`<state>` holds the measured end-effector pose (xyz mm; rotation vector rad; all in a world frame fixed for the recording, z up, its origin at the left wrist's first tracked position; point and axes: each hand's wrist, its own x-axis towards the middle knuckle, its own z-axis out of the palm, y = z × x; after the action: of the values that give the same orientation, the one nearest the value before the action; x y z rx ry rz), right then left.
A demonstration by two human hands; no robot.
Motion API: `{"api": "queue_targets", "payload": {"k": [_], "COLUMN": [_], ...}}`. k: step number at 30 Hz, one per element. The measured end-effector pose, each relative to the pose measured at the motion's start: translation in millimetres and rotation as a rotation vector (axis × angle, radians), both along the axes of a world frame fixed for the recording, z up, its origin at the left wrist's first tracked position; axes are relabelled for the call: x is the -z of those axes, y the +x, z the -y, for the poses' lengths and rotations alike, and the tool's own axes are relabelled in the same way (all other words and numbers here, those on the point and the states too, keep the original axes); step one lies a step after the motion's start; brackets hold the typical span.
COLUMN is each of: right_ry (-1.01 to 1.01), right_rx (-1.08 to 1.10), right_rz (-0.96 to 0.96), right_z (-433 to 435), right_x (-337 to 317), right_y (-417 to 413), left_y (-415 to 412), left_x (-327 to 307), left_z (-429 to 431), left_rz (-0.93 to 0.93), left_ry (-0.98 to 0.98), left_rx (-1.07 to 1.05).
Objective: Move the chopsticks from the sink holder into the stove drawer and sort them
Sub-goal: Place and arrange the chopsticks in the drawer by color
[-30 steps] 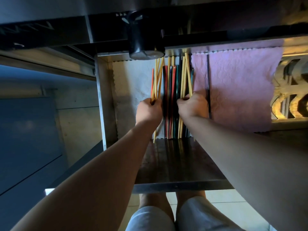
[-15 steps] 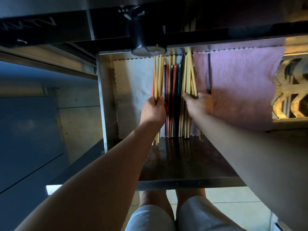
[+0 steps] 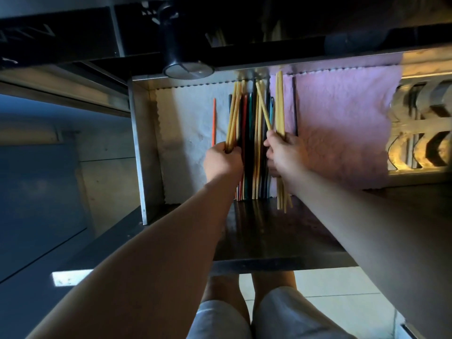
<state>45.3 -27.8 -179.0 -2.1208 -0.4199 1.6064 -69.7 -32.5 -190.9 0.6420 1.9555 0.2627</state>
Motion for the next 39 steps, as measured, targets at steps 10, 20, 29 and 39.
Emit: {"api": "queue_targets", "payload": {"k": [10, 20, 29, 39], "right_ry": [0.029, -0.001, -0.002, -0.041], "right_rx": [0.039, 0.016, -0.018, -0.160], "right_rz": [-0.053, -0.011, 0.098, 0.479], "right_z": [1, 3, 3, -2], "right_x": [-1, 6, 11, 32], "right_y": [9, 12, 14, -5], "left_y": [11, 9, -1, -20], "left_x": [5, 10, -5, -8], "left_z": [-5, -21, -17, -4], "left_rz": [-0.170, -0.049, 0.042, 0.071], "left_ry": [0.014, -0.106, -0.074, -0.022], "left_rx": [0.198, 0.191, 0.129, -0.034]}}
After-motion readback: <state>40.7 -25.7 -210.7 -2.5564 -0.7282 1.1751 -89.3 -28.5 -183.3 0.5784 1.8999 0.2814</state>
